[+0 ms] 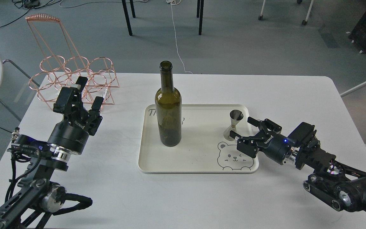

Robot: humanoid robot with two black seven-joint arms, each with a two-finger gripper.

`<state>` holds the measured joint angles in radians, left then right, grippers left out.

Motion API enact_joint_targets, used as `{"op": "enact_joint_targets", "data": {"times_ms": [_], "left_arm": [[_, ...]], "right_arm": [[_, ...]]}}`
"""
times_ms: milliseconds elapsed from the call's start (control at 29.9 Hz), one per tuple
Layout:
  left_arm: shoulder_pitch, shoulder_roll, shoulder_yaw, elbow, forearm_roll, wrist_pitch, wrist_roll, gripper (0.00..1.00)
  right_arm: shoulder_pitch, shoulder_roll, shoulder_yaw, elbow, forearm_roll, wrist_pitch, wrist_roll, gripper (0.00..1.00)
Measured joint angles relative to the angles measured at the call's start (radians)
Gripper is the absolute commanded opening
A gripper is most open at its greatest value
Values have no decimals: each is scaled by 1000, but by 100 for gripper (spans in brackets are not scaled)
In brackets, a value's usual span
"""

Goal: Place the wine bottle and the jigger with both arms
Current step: 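Grasp the silver jigger with the right gripper and lift it, then carry the jigger off the tray and set it on the table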

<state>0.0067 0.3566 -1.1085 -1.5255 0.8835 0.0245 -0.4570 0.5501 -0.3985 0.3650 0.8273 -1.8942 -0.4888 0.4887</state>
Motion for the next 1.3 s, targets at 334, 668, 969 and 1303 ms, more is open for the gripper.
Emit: {"op": "enact_joint_targets", "data": {"times_ms": [334,668,969,1303], "left_arm": [[2,0,-2,-1,0,0,-8,98],[2,0,1,-1,0,0,-10,98],[2,2,1,-2,0,0,-11,98],[2,0,1,-2,0,0,-11,98]], "right_arm": [[17,76,-2,-70,1,0,0,58],[20,84,0,-74,10,0,0,27],[15,58,41,-40,32,0,0,23],[9,-74,151,49,157,0,0,24]]}}
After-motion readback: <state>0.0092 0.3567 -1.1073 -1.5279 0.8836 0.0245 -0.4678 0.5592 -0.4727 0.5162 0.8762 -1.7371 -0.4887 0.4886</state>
